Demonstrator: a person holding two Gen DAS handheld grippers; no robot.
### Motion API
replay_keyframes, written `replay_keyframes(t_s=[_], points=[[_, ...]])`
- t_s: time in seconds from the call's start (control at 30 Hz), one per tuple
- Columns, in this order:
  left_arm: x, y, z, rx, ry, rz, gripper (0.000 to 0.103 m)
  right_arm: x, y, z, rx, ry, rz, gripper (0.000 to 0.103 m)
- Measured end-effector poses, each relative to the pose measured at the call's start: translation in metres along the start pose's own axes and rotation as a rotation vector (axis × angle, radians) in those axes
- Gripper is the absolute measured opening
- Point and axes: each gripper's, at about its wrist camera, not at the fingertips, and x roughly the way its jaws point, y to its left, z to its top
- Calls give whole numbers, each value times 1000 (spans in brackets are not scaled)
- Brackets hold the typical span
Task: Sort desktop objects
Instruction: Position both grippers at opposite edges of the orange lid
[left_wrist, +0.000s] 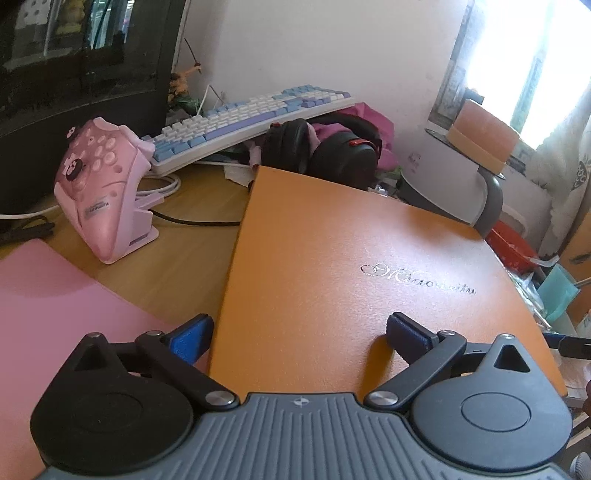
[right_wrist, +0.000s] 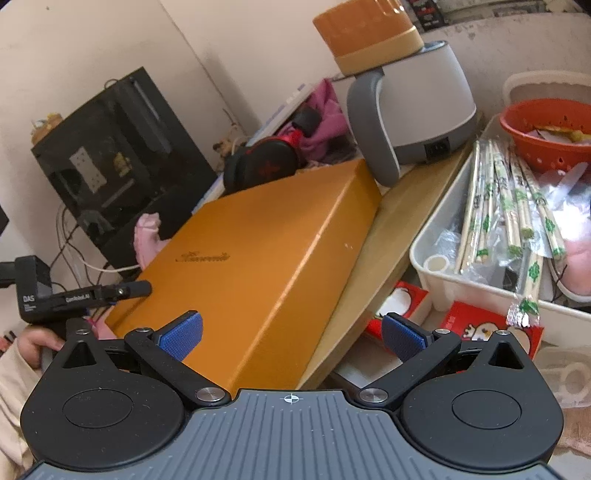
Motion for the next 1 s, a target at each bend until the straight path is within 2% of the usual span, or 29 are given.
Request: replay_keyframes(t_s=[0.23, 0.73, 1.0], points=[[-2, -2, -3, 15, 7, -19, 103, 10, -6, -8, 33, 45, 14, 103], [-12, -5, -13, 39, 29, -67, 103, 20, -14, -17, 133, 103, 110, 103], [-14, -5, -13, 42, 42, -82, 103, 23, -8, -23, 129, 118, 145, 103]])
